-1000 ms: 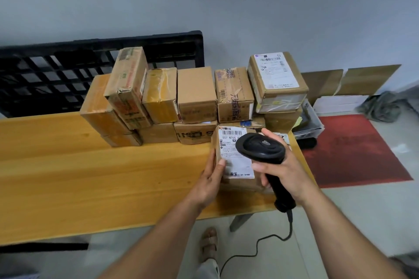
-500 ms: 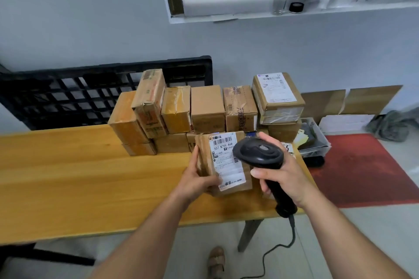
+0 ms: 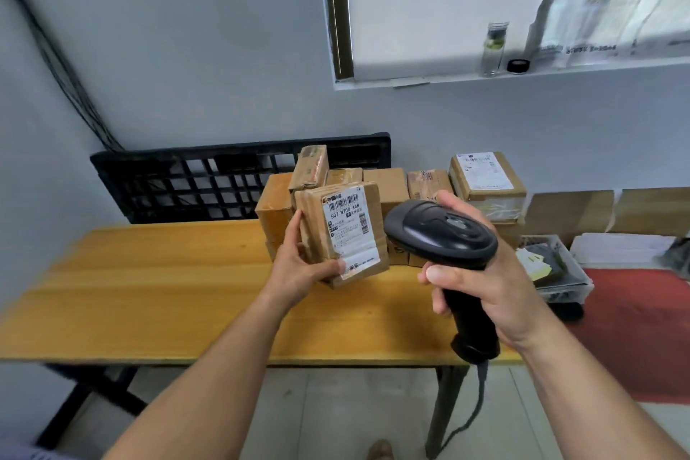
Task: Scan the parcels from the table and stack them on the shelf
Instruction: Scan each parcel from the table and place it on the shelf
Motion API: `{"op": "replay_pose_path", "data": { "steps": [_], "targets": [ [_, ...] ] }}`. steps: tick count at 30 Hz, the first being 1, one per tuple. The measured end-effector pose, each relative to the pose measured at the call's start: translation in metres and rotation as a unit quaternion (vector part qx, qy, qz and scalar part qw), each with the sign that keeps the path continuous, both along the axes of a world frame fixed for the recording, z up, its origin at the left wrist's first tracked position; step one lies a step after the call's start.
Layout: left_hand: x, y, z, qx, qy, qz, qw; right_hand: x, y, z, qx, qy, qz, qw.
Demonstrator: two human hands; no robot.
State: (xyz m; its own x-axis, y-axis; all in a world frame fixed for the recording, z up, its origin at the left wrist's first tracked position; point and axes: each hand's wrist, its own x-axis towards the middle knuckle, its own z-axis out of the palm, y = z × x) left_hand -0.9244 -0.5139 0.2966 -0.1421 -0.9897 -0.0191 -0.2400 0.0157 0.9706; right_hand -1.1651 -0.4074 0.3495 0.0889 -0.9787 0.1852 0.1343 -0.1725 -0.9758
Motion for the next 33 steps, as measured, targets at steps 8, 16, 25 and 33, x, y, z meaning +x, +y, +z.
{"op": "replay_pose_path", "data": {
  "steps": [8,16,25,33],
  "targets": [
    [0.048,0.02,0.006,-0.009,-0.01,0.046,0.999,0.035,0.009,0.004,0.016,-0.01,0.044,0.999],
    [0.102,0.026,0.012,-0.023,-0.01,0.087,0.996,0.082,0.002,0.013,0.003,0.036,0.062,0.997],
    [0.231,0.038,0.02,-0.037,-0.02,0.137,0.99,0.203,-0.001,0.031,-0.028,0.029,0.126,0.991],
    [0.384,0.06,0.023,-0.01,-0.036,0.217,0.975,0.347,0.008,0.04,-0.051,0.036,0.179,0.982]
  ]
}}
